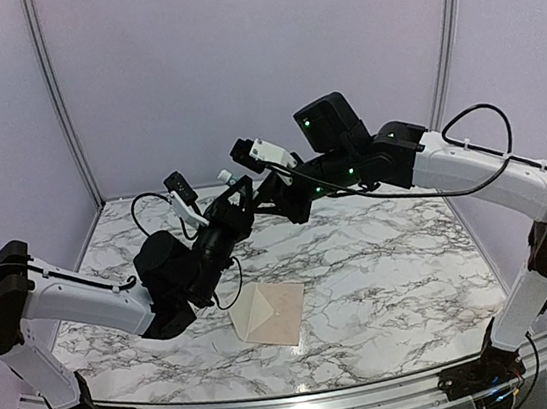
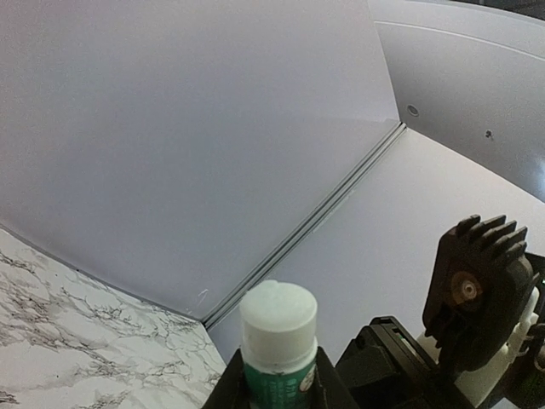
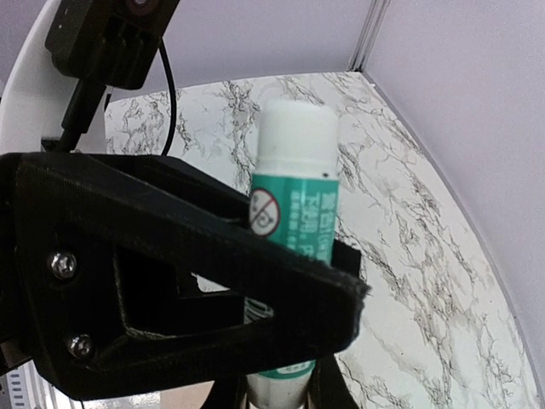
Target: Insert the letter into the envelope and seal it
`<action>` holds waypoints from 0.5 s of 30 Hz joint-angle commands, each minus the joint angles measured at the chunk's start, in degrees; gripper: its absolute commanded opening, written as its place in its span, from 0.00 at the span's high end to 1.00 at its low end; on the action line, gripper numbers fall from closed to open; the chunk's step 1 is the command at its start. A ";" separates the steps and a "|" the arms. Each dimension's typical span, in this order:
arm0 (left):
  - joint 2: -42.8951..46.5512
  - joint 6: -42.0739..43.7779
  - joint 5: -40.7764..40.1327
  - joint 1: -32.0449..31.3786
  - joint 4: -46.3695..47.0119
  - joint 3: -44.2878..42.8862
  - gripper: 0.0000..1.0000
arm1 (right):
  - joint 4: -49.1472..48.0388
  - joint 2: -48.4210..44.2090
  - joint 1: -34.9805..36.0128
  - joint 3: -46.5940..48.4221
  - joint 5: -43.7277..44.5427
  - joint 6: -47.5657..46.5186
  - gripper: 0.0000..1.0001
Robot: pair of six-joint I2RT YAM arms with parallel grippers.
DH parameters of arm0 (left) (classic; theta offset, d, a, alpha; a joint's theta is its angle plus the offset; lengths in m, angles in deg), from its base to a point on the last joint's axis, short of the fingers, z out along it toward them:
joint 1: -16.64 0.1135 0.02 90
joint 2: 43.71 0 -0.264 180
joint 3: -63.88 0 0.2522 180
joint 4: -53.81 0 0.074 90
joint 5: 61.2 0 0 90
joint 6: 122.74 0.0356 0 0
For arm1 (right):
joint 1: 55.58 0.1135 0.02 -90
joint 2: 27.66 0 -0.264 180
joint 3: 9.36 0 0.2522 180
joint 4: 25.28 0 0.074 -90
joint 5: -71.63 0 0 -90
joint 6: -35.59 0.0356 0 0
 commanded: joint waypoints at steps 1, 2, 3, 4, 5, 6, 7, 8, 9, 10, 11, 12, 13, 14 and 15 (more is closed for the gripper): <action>1.27 1.17 1.74 0.00 1.63 0.81 0.73 | 0.14 -0.18 0.30 1.76 0.28 -0.29 0.96; 1.89 1.46 1.58 0.09 1.63 1.29 0.70 | 0.11 -0.31 0.29 1.42 0.27 -0.29 0.96; 2.31 1.90 1.40 0.11 1.63 1.56 0.70 | 0.00 -0.50 0.36 1.15 0.27 -0.29 0.97; 2.76 2.27 1.24 0.11 1.63 1.90 0.70 | -0.07 -0.55 0.34 0.95 0.32 -0.29 0.97; 3.03 2.44 0.99 0.11 1.63 2.17 0.70 | -0.10 -0.56 0.36 0.81 0.39 -0.29 0.97; 3.17 2.49 0.91 0.11 1.63 2.33 0.70 | -0.11 -0.56 0.34 0.80 0.49 -0.32 0.97; 3.13 2.58 0.95 0.11 1.63 2.35 0.70 | -0.18 -0.50 0.35 0.77 0.45 -0.30 0.97; 3.13 2.59 1.09 0.11 1.63 2.29 0.73 | -0.19 -0.41 0.35 0.87 0.38 -0.23 0.97; 3.02 2.47 1.28 0.11 1.63 2.26 0.76 | -0.20 -0.31 0.38 0.96 0.32 -0.16 0.97; 2.82 2.31 1.52 0.11 1.69 2.23 0.77 | -0.20 -0.19 0.33 1.05 0.28 -0.12 0.97; 2.72 2.25 1.74 0.11 1.85 2.12 0.77 | -0.14 -0.21 0.41 1.18 0.13 -0.05 0.97; 2.62 2.17 1.77 0.11 1.96 2.09 0.74 | -0.05 -0.13 0.34 1.27 0.02 -0.03 0.97; 2.66 2.11 1.55 0.11 2.04 2.11 0.73 | 0.00 -0.12 0.31 1.32 0.01 -0.10 0.97; 2.65 2.11 1.40 0.11 2.11 2.09 0.72 | 0.01 -0.12 0.35 1.32 -0.07 -0.09 0.97; 2.73 2.19 1.35 0.11 2.30 2.10 0.73 | 0.14 -0.12 0.34 1.33 -0.15 -0.12 0.97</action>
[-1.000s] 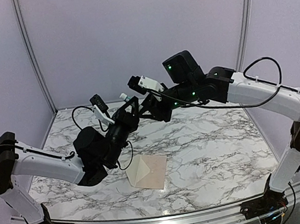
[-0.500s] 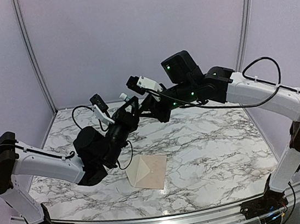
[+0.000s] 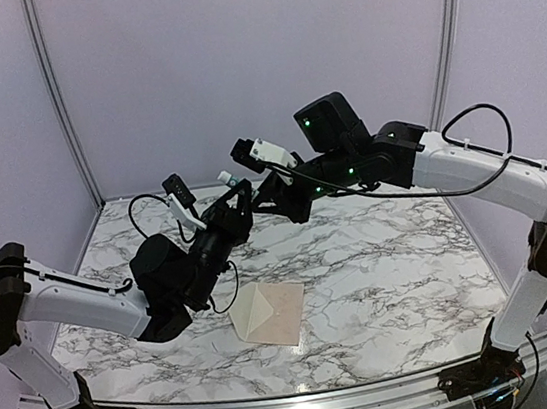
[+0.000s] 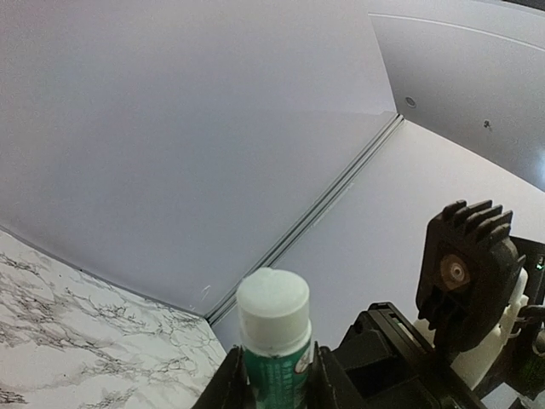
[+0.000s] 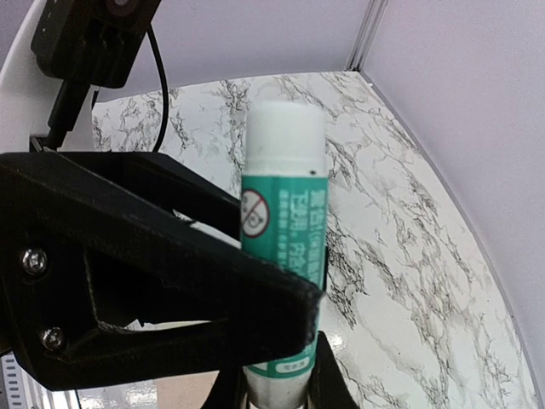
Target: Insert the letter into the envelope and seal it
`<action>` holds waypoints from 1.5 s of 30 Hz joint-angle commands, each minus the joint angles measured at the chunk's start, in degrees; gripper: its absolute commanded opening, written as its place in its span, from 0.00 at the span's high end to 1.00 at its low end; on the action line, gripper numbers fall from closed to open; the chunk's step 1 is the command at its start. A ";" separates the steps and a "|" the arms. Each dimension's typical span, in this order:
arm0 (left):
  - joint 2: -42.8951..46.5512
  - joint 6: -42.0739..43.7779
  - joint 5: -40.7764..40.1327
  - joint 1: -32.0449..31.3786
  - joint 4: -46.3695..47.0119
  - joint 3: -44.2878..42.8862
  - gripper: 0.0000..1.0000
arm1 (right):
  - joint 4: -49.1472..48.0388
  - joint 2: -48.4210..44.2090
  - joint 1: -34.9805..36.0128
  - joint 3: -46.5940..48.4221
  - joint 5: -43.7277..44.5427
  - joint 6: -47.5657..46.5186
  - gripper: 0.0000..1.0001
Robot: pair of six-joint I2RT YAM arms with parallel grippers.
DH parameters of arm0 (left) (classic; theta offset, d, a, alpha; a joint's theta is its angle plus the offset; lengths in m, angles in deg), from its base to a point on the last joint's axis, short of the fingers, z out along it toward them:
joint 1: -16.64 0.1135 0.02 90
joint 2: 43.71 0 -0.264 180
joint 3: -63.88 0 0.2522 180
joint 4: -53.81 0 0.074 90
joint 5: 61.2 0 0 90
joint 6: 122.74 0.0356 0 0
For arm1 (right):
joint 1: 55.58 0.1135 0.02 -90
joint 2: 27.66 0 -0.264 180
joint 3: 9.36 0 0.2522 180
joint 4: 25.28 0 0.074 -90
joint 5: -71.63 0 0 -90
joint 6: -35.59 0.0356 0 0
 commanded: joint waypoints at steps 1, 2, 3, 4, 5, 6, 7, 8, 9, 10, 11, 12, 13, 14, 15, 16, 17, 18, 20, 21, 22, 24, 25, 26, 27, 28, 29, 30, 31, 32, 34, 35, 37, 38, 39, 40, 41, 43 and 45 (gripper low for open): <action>1.47 0.83 0.36 0.14 2.24 0.22 0.74 | 0.15 -0.12 0.32 1.34 -0.17 0.12 0.97; 1.51 1.17 0.42 0.16 2.36 0.19 0.77 | 0.14 -0.12 0.35 1.34 -0.17 0.08 0.97; 1.52 1.37 0.63 0.16 2.46 0.15 0.81 | 0.16 -0.12 0.31 1.27 -0.19 0.00 0.97; 1.44 1.51 0.82 0.16 2.60 0.09 0.86 | 0.09 -0.17 0.36 1.23 -0.29 0.04 0.97; 1.36 1.52 1.25 0.24 2.77 0.06 0.90 | 0.26 -0.14 0.37 1.27 -0.73 -0.04 0.97; 1.27 1.60 2.07 0.37 2.97 0.11 0.94 | 0.51 -0.08 0.33 1.46 -1.05 -0.13 0.97; 1.13 1.56 2.78 0.48 3.08 0.04 0.97 | 0.71 -0.04 0.29 1.61 -1.49 -0.17 0.97; 1.10 1.61 3.65 0.58 3.10 -0.02 1.00 | 1.28 0.09 -0.14 1.87 -3.85 -0.23 0.97; 1.08 1.53 4.57 0.66 3.10 0.01 1.00 | 1.83 0.20 -1.10 2.30 -8.35 -0.38 0.97; 1.08 1.52 5.37 0.73 3.10 0.16 1.00 | 2.63 0.35 -2.39 2.72 -13.99 -0.31 0.97; 1.15 1.48 6.10 0.77 3.10 0.29 1.00 | 3.31 0.54 -3.88 3.07 -20.42 -0.05 0.97; 1.28 1.44 6.67 0.77 3.10 0.64 1.00 | 3.87 0.84 -5.78 3.35 -28.49 0.55 0.97; 1.40 1.33 7.24 0.85 3.10 0.93 1.00 | 4.14 1.23 -7.76 3.40 -36.46 1.42 0.97; 1.59 1.23 7.68 0.86 3.10 1.20 1.00 | 3.89 1.50 -9.68 3.07 -44.21 2.80 0.96; 1.72 1.11 8.06 0.86 3.10 1.42 1.00 | 2.78 1.62 -11.16 2.41 -50.12 4.32 0.96; 1.77 0.96 8.54 0.86 3.10 1.49 1.00 | 1.54 1.63 -12.30 1.31 -54.80 5.92 0.96; 1.79 0.92 9.20 0.93 3.10 1.54 1.00 | 0.56 1.74 -13.17 0.54 -58.59 7.84 0.95; 1.74 0.91 10.03 0.95 3.10 1.44 1.00 | -0.69 1.87 -13.82 -0.43 -61.46 9.42 0.95; 1.47 0.96 11.12 1.03 3.10 1.10 1.00 | -5.05 2.02 -14.84 -2.38 -66.60 14.46 0.93; 1.35 1.03 11.45 1.04 3.10 0.96 1.00 | -9.21 1.80 -15.16 -4.06 -68.65 18.62 0.91; 1.30 1.07 11.59 1.04 3.10 0.94 1.00 | -14.07 1.36 -15.21 -5.93 -69.91 23.30 0.89; 1.35 0.93 11.43 1.19 3.10 0.87 1.00 | -19.71 0.34 -15.26 -8.21 -70.19 27.54 0.79; 1.34 0.86 11.36 1.21 3.10 0.85 1.00 | -19.79 -0.02 -15.24 -8.45 -69.91 27.37 0.76; 1.42 0.82 11.35 1.29 3.10 0.76 1.00 | -18.99 -0.25 -15.25 -8.38 -69.25 26.68 0.72; 1.48 0.88 11.23 1.30 3.10 0.69 1.00 | -17.22 -0.52 -15.26 -7.98 -68.27 24.97 0.67; 1.58 0.89 11.11 1.30 3.10 0.72 1.00 | -14.28 -0.74 -15.35 -7.40 -66.69 22.47 0.63; 1.67 0.91 10.78 1.30 3.10 0.73 1.00 | -9.93 -0.98 -15.35 -6.66 -64.29 18.58 0.59; 1.77 0.98 10.35 1.37 3.10 0.82 1.00 | -6.76 -1.31 -15.27 -6.05 -60.84 16.11 0.56; 1.86 1.07 9.89 1.38 3.10 0.84 1.00 | -3.57 -1.61 -15.06 -5.32 -56.51 11.66 0.54; 1.94 1.15 9.43 1.38 3.10 0.92 1.00 | -1.29 -2.06 -14.56 -4.73 -50.01 8.89 0.53; 1.98 1.18 8.44 1.39 3.10 0.93 1.00 | 0.91 -3.28 -12.86 -4.64 -36.70 4.89 0.53; 2.00 1.22 7.96 1.39 3.11 1.01 1.00 | 1.17 -3.97 -11.78 -4.90 -29.95 3.47 0.52; 1.97 1.06 6.46 1.37 3.10 1.12 1.00 | 0.85 -5.00 -9.69 -5.66 -18.58 1.50 0.51; 1.96 0.84 5.56 1.39 3.10 1.25 1.00 | 0.65 -5.45 -8.91 -5.92 -14.35 0.89 0.51; 1.91 0.31 4.73 1.39 3.10 1.35 1.00 | 0.25 -5.74 -8.21 -6.01 -10.84 0.47 0.50; 1.88 0.14 4.19 1.39 3.10 1.45 1.00 | -0.12 -6.02 -7.43 -5.99 -7.53 0.13 0.49; 1.83 0.08 3.77 1.38 3.15 1.46 1.00 | -0.37 -6.17 -6.74 -5.73 -4.99 -0.27 0.48; 1.70 -0.27 3.17 1.39 3.19 1.45 1.00 | -0.26 -5.70 -5.38 -4.28 -0.28 -0.95 0.47; 1.50 -0.53 2.85 1.39 3.27 1.38 1.00 | 0.17 -4.78 -4.24 -2.59 1.64 -1.74 0.47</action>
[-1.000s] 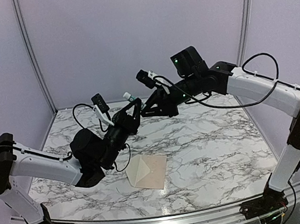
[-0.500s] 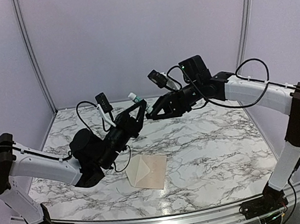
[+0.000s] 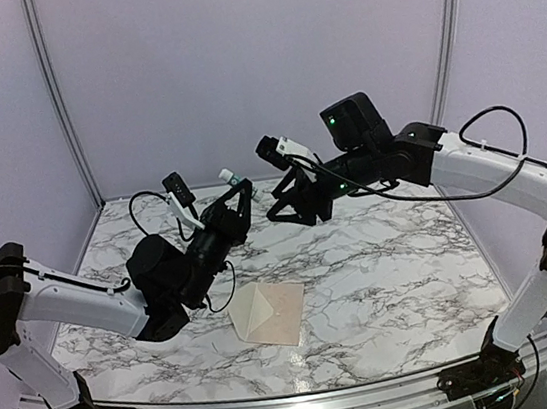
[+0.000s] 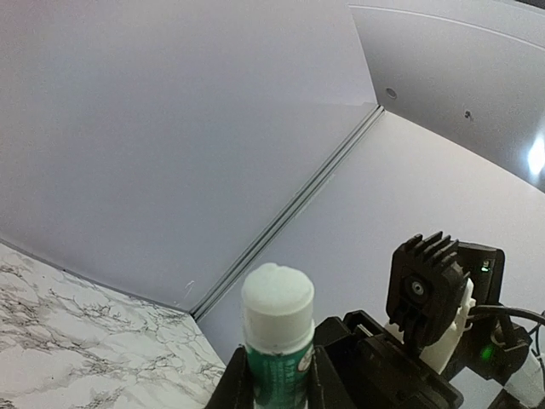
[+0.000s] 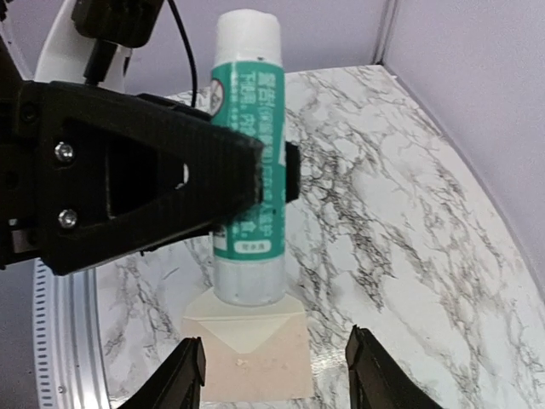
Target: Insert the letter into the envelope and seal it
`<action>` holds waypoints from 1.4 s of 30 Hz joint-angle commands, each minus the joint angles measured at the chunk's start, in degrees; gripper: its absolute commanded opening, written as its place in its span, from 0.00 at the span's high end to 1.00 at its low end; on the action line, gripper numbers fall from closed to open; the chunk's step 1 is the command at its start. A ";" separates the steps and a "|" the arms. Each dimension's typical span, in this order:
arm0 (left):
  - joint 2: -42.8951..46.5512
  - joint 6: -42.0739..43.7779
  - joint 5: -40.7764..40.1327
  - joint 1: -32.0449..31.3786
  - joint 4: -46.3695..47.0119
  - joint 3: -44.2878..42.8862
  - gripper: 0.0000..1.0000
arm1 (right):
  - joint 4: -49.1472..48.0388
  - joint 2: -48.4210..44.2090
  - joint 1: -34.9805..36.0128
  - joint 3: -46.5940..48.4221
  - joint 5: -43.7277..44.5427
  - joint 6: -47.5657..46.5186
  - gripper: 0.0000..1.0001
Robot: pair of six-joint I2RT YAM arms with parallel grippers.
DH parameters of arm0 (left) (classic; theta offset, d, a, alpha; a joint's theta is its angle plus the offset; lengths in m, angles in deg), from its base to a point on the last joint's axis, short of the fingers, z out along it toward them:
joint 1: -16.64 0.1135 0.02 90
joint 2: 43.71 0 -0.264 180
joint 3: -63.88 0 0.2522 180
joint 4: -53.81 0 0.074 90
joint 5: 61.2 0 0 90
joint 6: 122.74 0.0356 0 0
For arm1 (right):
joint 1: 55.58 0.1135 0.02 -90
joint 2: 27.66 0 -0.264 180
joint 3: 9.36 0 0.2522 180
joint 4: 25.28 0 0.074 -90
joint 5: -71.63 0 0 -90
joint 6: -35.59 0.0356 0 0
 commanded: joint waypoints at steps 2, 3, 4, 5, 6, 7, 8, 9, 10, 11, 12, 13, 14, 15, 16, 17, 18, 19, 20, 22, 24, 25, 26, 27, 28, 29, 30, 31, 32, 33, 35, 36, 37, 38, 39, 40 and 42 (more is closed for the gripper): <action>1.00 -0.76 -2.54 0.23 1.87 0.35 1.00 | 1.15 1.10 3.15 5.55 15.57 -4.10 0.47; 0.79 -0.85 -2.42 0.23 1.97 0.29 1.00 | 1.20 1.52 3.79 5.97 15.89 -4.39 0.47; 0.67 -0.97 -2.30 0.14 2.06 0.21 1.00 | 1.24 2.01 4.29 6.34 16.03 -4.59 0.47; 0.57 -1.07 -2.20 0.22 2.14 0.19 1.00 | 1.20 2.35 4.74 6.74 16.06 -4.76 0.48; 0.44 -1.20 -2.12 0.23 2.23 0.11 1.00 | 1.24 2.69 4.97 7.09 16.01 -4.83 0.48; 0.34 -1.22 -1.98 0.23 2.25 0.06 1.00 | 1.25 3.01 5.18 7.47 15.85 -4.83 0.49; 0.24 -1.23 -1.93 0.23 2.33 0.02 1.00 | 1.31 3.28 5.35 7.83 15.42 -4.88 0.50; 0.15 -1.23 -1.88 0.23 2.38 0.02 1.00 | 1.42 3.50 5.52 8.24 15.02 -4.94 0.50; 0.04 -1.23 -1.80 0.23 2.46 -0.01 1.00 | 1.73 3.86 5.83 8.66 14.70 -5.13 0.52; -0.04 -1.23 -1.75 0.22 2.57 -0.06 1.00 | 1.90 4.11 6.08 8.99 14.66 -5.28 0.53; -0.06 -1.23 -1.75 0.23 2.60 -0.07 1.00 | 2.02 4.30 6.27 9.26 14.65 -5.39 0.54; -0.10 -1.23 -1.67 0.23 2.68 -0.07 1.00 | 2.11 4.43 6.48 9.46 14.58 -5.44 0.55; -0.14 -1.22 -1.66 0.23 2.76 -0.12 1.00 | 2.19 4.54 6.61 9.59 14.48 -5.44 0.56; -0.14 -1.18 -1.62 0.23 2.90 -0.08 1.00 | 2.21 4.63 6.63 9.69 14.39 -5.40 0.59; -0.24 -1.13 -1.58 0.23 3.01 -0.07 1.00 | 2.17 4.66 6.67 9.70 14.31 -5.37 0.62; -0.24 -1.15 -1.51 0.23 3.19 -0.07 1.00 | 2.21 4.72 6.68 9.77 14.24 -5.34 0.65; -0.31 -1.21 -1.49 0.23 3.29 -0.12 1.00 | 2.22 4.80 6.71 9.83 14.21 -5.22 0.67; -0.36 -1.18 -1.34 0.23 3.37 -0.08 1.00 | 2.19 4.88 6.72 9.87 14.14 -5.10 0.70; -0.45 -1.29 -1.19 0.23 3.39 -0.09 1.00 | 2.21 4.97 6.72 9.94 14.12 -5.10 0.72; -0.62 -1.36 -1.00 0.23 3.39 -0.12 1.00 | 2.22 4.99 6.71 10.01 13.96 -4.97 0.75; -0.60 -1.40 -0.87 0.23 3.39 -0.12 1.00 | 2.17 5.07 6.71 10.13 13.78 -4.84 0.79; -0.67 -1.40 -0.79 0.23 3.39 -0.08 1.00 | 2.20 5.16 6.71 10.26 13.62 -4.81 0.80; -0.68 -1.36 -0.70 0.23 3.39 -0.12 1.00 | 2.21 5.23 6.72 10.35 13.42 -4.75 0.81; -0.76 -1.39 -0.57 0.23 3.39 -0.19 1.00 | 2.28 5.25 6.72 10.52 13.11 -4.70 0.81; -0.77 -1.40 -0.48 0.23 3.39 -0.23 1.00 | 2.40 5.33 6.67 10.68 12.76 -4.60 0.81; -0.84 -1.40 -0.36 0.23 3.39 -0.31 1.00 | 2.54 5.41 6.71 10.89 12.46 -4.45 0.81; -0.86 -1.48 -0.20 0.23 3.39 -0.33 1.00 | 2.64 5.53 6.71 11.05 12.30 -4.40 0.81; -1.01 -1.57 -0.04 0.23 3.39 -0.42 1.00 | 2.65 5.60 6.71 11.20 12.21 -4.32 0.81; -1.05 -1.70 0.15 0.23 3.39 -0.47 1.00 | 2.69 5.68 6.72 11.34 12.23 -4.31 0.81; -1.15 -1.87 0.26 0.23 3.39 -0.48 1.00 | 2.67 5.69 6.71 11.34 12.39 -4.31 0.80; -1.18 -2.01 0.32 0.23 3.39 -0.43 1.00 | 2.66 5.77 6.66 11.44 12.83 -4.35 0.77; -1.16 -2.07 0.28 0.23 3.39 -0.38 1.00 | 2.66 5.78 6.69 11.46 13.28 -4.27 0.75; -1.10 -2.10 0.21 0.23 3.39 -0.33 1.00 | 2.66 5.85 6.70 11.45 13.75 -4.22 0.73; -1.07 -2.09 0.19 0.23 3.39 -0.34 1.00 | 2.59 5.85 6.72 11.46 13.85 -4.22 0.72; -1.05 -2.03 0.14 0.23 3.39 -0.34 1.00 | 2.54 5.79 6.67 11.36 13.81 -4.22 0.73; -1.03 -1.97 0.14 0.23 3.39 -0.34 1.00 | 2.62 5.78 6.69 11.32 13.69 -4.17 0.75; -0.94 -2.01 0.10 0.23 3.39 -0.33 1.00 | 2.65 5.78 6.67 11.28 13.64 -4.05 0.77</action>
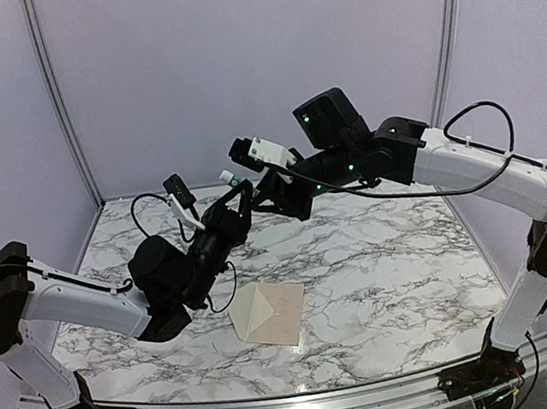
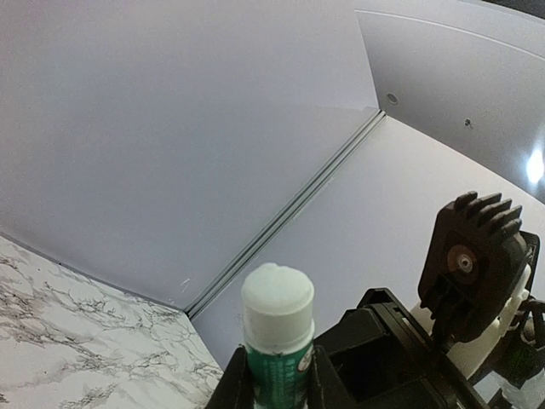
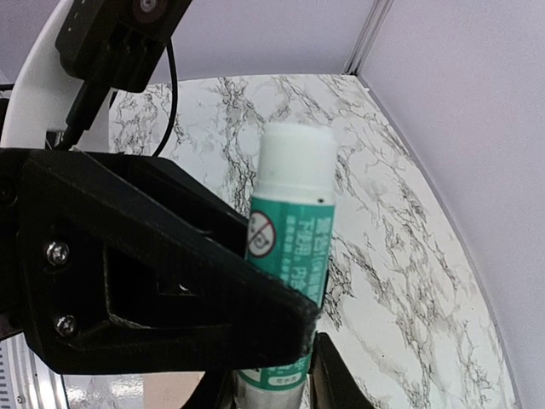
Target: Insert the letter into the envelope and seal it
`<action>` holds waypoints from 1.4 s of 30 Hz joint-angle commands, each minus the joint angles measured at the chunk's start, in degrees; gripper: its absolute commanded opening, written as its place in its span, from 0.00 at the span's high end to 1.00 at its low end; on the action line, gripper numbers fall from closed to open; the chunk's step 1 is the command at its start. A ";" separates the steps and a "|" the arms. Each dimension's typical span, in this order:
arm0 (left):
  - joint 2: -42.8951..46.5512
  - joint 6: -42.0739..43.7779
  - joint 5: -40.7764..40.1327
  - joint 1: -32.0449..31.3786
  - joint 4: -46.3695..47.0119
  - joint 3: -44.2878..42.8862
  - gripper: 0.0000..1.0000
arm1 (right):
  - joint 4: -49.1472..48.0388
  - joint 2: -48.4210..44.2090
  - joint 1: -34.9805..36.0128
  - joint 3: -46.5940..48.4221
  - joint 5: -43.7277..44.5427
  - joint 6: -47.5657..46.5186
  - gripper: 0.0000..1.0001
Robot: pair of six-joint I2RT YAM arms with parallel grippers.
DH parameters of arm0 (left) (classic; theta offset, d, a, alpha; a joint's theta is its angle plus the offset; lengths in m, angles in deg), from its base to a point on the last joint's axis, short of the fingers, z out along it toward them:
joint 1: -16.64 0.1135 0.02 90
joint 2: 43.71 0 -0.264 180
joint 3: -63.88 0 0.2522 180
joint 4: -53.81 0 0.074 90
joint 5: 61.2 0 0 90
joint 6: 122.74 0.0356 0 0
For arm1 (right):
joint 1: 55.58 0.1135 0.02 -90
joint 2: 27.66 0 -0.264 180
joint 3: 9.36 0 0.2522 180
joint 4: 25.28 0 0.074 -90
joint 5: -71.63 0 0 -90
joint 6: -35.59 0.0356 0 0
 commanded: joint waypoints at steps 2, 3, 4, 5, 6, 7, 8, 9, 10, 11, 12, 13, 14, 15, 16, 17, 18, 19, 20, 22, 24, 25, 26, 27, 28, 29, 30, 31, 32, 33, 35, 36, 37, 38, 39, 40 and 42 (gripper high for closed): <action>0.06 0.21 0.61 0.14 2.32 -0.24 1.00 | -0.10 0.45 0.32 2.24 0.74 0.77 0.77; 0.13 0.22 0.48 0.12 2.37 -0.12 1.00 | -0.03 0.49 0.39 2.11 0.82 0.81 0.75; 0.24 0.26 0.33 0.14 2.40 -0.05 1.00 | 0.15 0.65 0.40 2.18 0.99 0.89 0.72; 0.28 0.34 0.21 0.14 2.49 0.02 1.00 | 0.28 0.83 0.36 2.15 1.16 0.98 0.70; 0.42 0.50 0.12 0.14 2.50 0.06 1.00 | 0.39 0.95 0.35 1.96 1.29 1.02 0.70; 0.45 0.67 0.10 0.14 2.50 -0.01 1.00 | 0.39 0.98 0.40 1.78 1.38 1.11 0.70; 0.50 0.83 0.10 0.13 2.50 -0.02 1.00 | 0.32 0.98 0.40 1.59 1.40 1.12 0.70; 0.45 0.89 0.10 0.14 2.50 -0.01 1.00 | 0.31 0.98 0.40 1.47 1.33 1.24 0.72; 0.43 0.91 0.10 0.14 2.50 -0.05 1.00 | 0.34 1.05 0.35 1.36 1.31 1.21 0.74; 0.38 0.92 0.10 0.14 2.50 -0.01 1.00 | 0.33 1.06 0.40 1.28 1.35 1.28 0.77; 0.33 0.87 0.17 0.14 2.50 -0.01 1.00 | 0.31 1.07 0.40 1.27 1.36 1.30 0.81; 0.28 0.83 0.18 0.14 2.50 -0.01 1.00 | 0.33 1.07 0.37 1.27 1.33 1.36 0.87; 0.27 0.83 0.18 0.13 2.50 -0.01 1.00 | 0.35 1.13 0.40 1.34 1.13 1.40 0.90; 0.20 0.78 0.13 0.14 2.50 0.04 1.00 | 0.46 1.07 0.34 1.42 0.87 1.41 0.92; 0.08 0.75 0.10 0.12 2.48 0.08 1.00 | 0.55 1.02 0.35 1.50 0.43 1.46 0.94; -0.06 0.74 0.16 0.14 2.49 0.08 1.00 | 0.66 1.01 0.27 1.64 -0.51 1.47 0.96; -0.14 0.74 0.25 0.14 2.50 0.08 1.00 | 0.92 1.03 0.20 1.81 -2.37 1.41 0.98; -0.32 0.83 0.50 0.14 2.50 0.08 1.00 | 1.47 1.05 -0.24 2.17 -5.98 1.28 0.98; -0.49 0.83 0.88 0.14 2.50 0.13 1.00 | 2.48 1.20 -0.91 2.60 -11.65 1.03 0.99; -0.84 0.60 1.75 0.14 2.50 0.17 1.00 | 4.85 1.77 -2.75 3.53 -26.06 0.68 0.99; -1.11 0.33 2.95 0.14 2.50 0.02 1.00 | 6.61 2.61 -5.37 3.53 -41.35 1.22 0.97; -1.16 0.29 3.58 0.14 2.50 -0.12 1.00 | 7.14 3.24 -6.44 3.32 -48.30 2.50 0.95; -1.16 0.33 4.21 0.14 2.50 -0.25 1.00 | 7.30 3.97 -7.54 2.95 -54.83 3.86 0.93; -1.15 0.34 4.75 0.14 2.50 -0.39 1.00 | 6.38 4.82 -8.42 2.21 -61.37 5.91 0.93; -1.12 0.35 5.09 0.14 2.50 -0.48 1.00 | 4.92 4.95 -8.93 1.52 -62.96 7.84 0.91; -1.08 0.38 5.28 0.14 2.50 -0.53 1.00 | 4.15 4.76 -9.22 0.97 -62.01 8.44 0.88; -1.08 0.46 5.34 0.14 2.50 -0.61 1.00 | 4.16 4.30 -9.34 0.72 -58.59 8.01 0.83; -0.96 0.54 5.38 0.14 2.50 -0.61 1.00 | 4.31 3.74 -9.35 0.59 -54.77 7.21 0.79; -0.82 0.63 5.33 0.14 2.50 -0.67 1.00 | 4.22 3.25 -9.35 0.42 -50.66 6.82 0.70; -0.75 0.69 5.22 0.14 2.50 -0.64 1.00 | 4.24 2.67 -9.27 0.27 -45.69 6.38 0.67; -0.43 0.74 4.55 0.14 2.50 -0.70 1.00 | 4.26 1.27 -9.26 -0.52 -35.51 4.63 0.61; -0.30 0.74 4.05 0.14 2.50 -0.63 1.00 | 3.72 0.26 -9.02 -1.28 -29.35 3.95 0.58; -0.21 0.74 3.49 0.14 2.50 -0.56 1.00 | 2.94 -0.71 -8.70 -2.27 -23.45 3.50 0.56; -0.08 0.78 2.95 0.14 2.50 -0.47 1.00 | 2.03 -1.76 -8.50 -3.31 -18.68 2.56 0.54; -0.04 0.75 2.21 0.14 2.50 -0.32 1.00 | 1.17 -2.66 -8.16 -4.30 -15.03 2.02 0.52; -0.08 0.74 1.76 0.14 2.50 -0.21 1.00 | 0.53 -3.44 -7.86 -5.03 -11.57 1.67 0.51; -0.18 0.62 0.87 0.14 2.50 -0.12 1.00 | -0.21 -4.31 -6.93 -5.65 -7.33 0.71 0.49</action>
